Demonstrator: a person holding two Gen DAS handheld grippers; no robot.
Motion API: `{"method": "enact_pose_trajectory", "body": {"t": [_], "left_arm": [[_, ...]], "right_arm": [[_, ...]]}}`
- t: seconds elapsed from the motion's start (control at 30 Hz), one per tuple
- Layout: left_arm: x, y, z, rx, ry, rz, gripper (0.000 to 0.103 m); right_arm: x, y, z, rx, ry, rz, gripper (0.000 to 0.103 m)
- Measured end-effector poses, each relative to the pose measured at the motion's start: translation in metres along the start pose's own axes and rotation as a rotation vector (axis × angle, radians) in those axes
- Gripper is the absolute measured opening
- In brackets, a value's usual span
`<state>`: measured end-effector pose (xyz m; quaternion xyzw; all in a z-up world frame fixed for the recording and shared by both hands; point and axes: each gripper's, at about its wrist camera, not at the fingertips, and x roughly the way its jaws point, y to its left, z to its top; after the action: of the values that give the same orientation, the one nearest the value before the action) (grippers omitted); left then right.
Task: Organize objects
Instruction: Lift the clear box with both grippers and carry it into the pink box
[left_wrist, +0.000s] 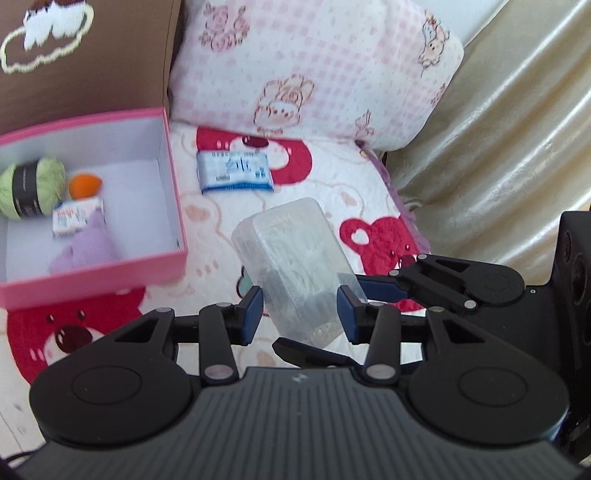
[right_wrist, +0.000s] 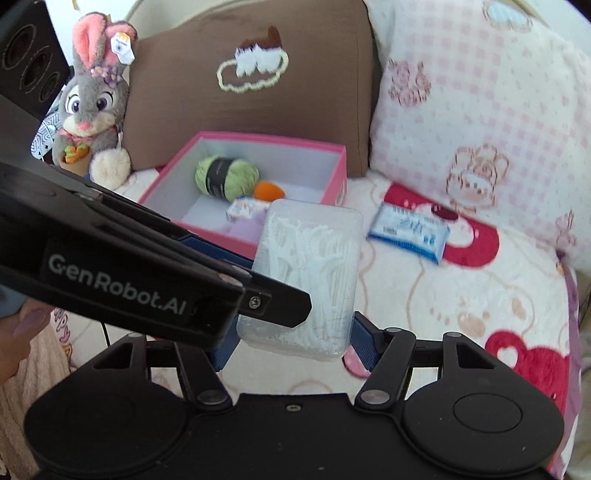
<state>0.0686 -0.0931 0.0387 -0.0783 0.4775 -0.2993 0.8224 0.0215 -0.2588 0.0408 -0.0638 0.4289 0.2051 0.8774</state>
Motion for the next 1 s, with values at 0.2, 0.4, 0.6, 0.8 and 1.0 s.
{"method": "enact_pose_trajectory", "body": {"t": [0.2,0.4,0.6,0.8,1.0], "left_arm": [[-0.021,0.019,0.016,-0.022,-0.068,0.018,0.042],[-0.023,0.047,0.023,-0.12,-0.127,0.013,0.043],[-0.02,0.071,0.03,-0.16,-0.149,0.02,0.043],[-0.019,0.107,0.037,-0.211,-0.168,0.01,0.043],[-0.005,0.143,0.04,-0.25,-0.154,0.008,0.043]], "right_arm": [[0.003,0.011,0.027,-0.008,-0.054,0.005,0.068],[0.018,0.016,0.048,0.009,-0.081,0.01,0.068],[0.037,0.017,0.061,0.042,-0.088,0.029,0.068],[0.06,0.026,0.078,0.045,-0.094,0.049,0.068],[0.092,0.037,0.088,0.039,-0.075,0.041,0.068]]}}
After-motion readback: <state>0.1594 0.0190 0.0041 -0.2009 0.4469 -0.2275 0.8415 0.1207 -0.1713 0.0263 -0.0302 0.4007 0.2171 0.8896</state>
